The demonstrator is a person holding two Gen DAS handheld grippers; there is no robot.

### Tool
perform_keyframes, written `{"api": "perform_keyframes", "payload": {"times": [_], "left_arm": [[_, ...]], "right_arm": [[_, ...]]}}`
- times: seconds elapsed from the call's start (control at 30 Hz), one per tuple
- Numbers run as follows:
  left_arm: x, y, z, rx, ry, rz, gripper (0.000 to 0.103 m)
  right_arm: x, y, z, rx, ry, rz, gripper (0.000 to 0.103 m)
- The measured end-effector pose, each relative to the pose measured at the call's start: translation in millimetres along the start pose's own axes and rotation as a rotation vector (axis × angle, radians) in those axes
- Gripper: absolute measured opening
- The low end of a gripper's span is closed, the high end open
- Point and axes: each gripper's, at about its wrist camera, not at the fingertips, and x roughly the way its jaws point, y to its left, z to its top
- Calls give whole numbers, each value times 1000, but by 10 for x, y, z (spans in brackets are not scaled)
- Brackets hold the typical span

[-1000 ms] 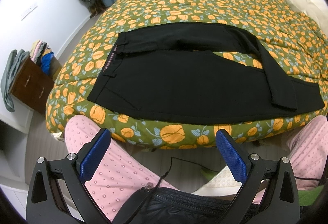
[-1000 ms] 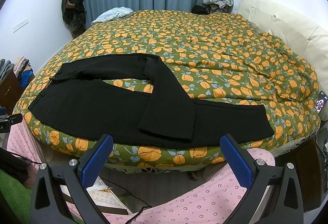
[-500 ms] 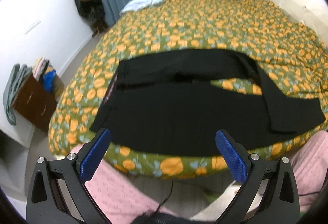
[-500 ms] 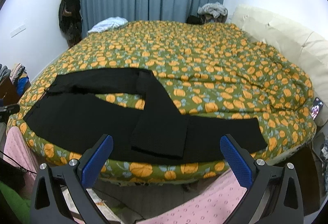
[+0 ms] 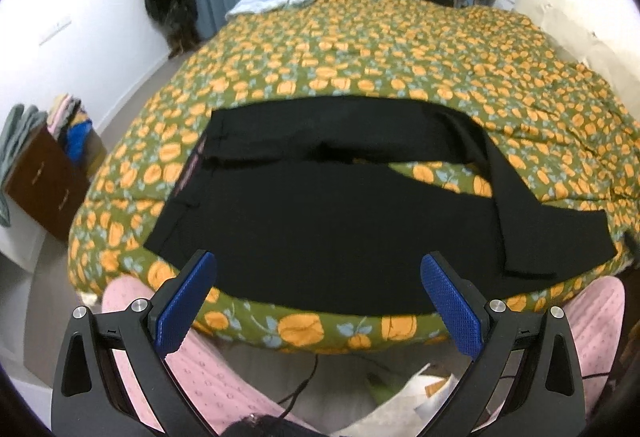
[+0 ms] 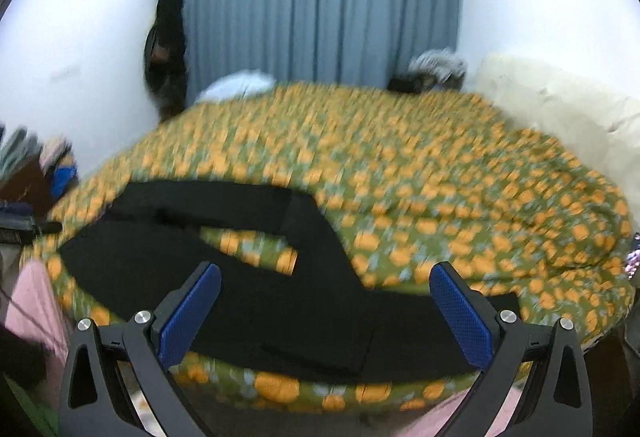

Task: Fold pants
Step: 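Reach the right tool to the hem of the diagonal pant leg and grasp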

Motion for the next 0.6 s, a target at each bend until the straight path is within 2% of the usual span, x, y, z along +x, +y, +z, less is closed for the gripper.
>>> {"api": "perform_keyframes", "payload": {"times": [0.07, 0.27, 0.33, 0.37, 0.4, 0.5, 0.6], "left_arm": [[24, 14, -26, -12, 15, -8, 102], [62, 24, -50, -19, 27, -14, 102], [64, 30, -51, -20, 26, -10, 102], [68, 49, -55, -24, 27, -7, 102], [72, 57, -60, -27, 28, -5, 102], [92, 98, -80, -44, 39, -4, 102], [129, 117, -93, -52, 54, -5, 102]], "right_arm": [[234, 152, -98, -74, 89, 19, 103], [894, 520, -497, -224, 243, 92, 102], [1014, 595, -558, -232, 255, 115, 91], [1096, 625, -584, -237, 262, 123, 81], [1140, 643, -591, -240, 264, 118, 77], [1352, 680, -647, -246, 288, 87, 77], [1573, 650, -730, -275, 326, 16, 77]]}}
